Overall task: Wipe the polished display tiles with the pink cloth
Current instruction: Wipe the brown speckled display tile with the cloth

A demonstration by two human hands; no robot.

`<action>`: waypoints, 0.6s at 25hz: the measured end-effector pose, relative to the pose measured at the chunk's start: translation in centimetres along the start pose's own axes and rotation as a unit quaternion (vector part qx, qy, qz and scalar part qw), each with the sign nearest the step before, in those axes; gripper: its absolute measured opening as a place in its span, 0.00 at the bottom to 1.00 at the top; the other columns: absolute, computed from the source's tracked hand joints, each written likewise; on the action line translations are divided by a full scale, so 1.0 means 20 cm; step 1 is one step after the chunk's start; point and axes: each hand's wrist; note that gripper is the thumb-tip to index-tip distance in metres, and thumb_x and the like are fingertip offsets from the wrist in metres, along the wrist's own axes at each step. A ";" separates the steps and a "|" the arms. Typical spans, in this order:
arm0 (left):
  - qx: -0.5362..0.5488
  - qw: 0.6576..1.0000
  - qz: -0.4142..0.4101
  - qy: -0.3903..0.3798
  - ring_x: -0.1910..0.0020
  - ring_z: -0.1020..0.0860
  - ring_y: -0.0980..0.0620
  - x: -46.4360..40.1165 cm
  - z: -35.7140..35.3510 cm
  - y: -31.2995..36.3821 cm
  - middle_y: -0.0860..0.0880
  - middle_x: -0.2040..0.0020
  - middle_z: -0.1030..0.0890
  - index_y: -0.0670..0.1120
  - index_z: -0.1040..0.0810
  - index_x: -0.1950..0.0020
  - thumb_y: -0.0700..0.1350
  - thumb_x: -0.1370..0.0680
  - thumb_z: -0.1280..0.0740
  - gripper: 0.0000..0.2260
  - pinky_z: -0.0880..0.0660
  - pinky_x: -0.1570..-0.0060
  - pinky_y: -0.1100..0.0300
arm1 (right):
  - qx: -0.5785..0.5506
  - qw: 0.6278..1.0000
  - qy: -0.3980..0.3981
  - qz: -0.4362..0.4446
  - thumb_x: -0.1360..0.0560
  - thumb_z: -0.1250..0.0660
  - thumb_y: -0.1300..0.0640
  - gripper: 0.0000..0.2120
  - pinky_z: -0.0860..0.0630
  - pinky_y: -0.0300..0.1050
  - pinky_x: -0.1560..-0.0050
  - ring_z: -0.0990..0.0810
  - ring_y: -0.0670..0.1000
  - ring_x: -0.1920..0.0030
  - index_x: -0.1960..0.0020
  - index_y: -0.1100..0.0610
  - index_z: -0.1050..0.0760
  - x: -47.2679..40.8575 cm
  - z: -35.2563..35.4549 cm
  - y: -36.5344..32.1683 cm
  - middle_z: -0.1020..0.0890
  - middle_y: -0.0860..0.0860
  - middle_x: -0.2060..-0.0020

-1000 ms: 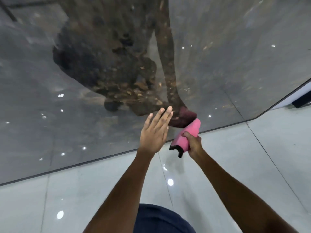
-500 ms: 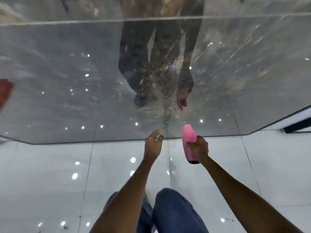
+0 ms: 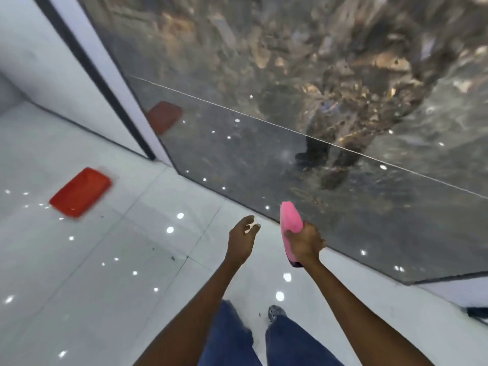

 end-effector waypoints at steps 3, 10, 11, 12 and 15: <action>0.034 0.998 -0.005 0.062 0.43 0.26 0.56 0.33 0.26 0.01 0.50 0.37 0.23 0.44 0.25 0.33 0.42 0.19 0.36 0.14 0.34 0.46 0.68 | -0.002 0.996 -0.022 0.081 0.31 0.28 0.49 0.14 0.27 0.55 0.45 0.20 0.60 0.53 0.53 0.58 0.23 0.31 0.03 -0.14 0.19 0.55 0.58; 0.063 0.987 -0.031 0.146 0.43 0.27 0.57 0.91 0.88 -0.14 0.48 0.35 0.23 0.44 0.25 0.33 0.43 0.18 0.37 0.14 0.34 0.44 0.65 | 0.016 0.977 -0.062 0.206 0.26 0.32 0.51 0.13 0.27 0.50 0.49 0.21 0.60 0.53 0.50 0.61 0.23 1.09 -0.05 -0.41 0.18 0.57 0.55; 0.065 0.984 -0.033 0.162 0.43 0.27 0.57 0.98 0.97 -0.17 0.49 0.35 0.23 0.45 0.26 0.32 0.43 0.18 0.37 0.14 0.34 0.44 0.65 | 0.014 0.974 -0.072 0.212 0.27 0.32 0.51 0.12 0.26 0.53 0.46 0.21 0.60 0.54 0.51 0.60 0.24 1.22 -0.10 -0.44 0.18 0.57 0.57; 0.069 0.981 -0.034 0.178 0.43 0.27 0.57 1.05 1.06 -0.20 0.49 0.35 0.23 0.45 0.26 0.32 0.44 0.18 0.37 0.15 0.34 0.45 0.66 | 0.008 0.973 -0.083 0.217 0.28 0.33 0.53 0.09 0.26 0.56 0.45 0.21 0.60 0.55 0.53 0.59 0.24 1.32 -0.15 -0.49 0.19 0.56 0.59; 0.096 0.970 -0.023 0.224 0.43 0.28 0.58 1.21 1.31 -0.28 0.50 0.35 0.24 0.45 0.26 0.31 0.44 0.18 0.37 0.15 0.35 0.45 0.66 | -0.001 0.965 -0.115 0.237 0.30 0.33 0.55 0.05 0.26 0.61 0.45 0.21 0.58 0.60 0.59 0.56 0.27 1.58 -0.32 -0.61 0.20 0.51 0.65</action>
Point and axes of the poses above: each hand's wrist, its own x-axis away from the middle knuckle, its own z-axis out of the back of the hand, y = z × x
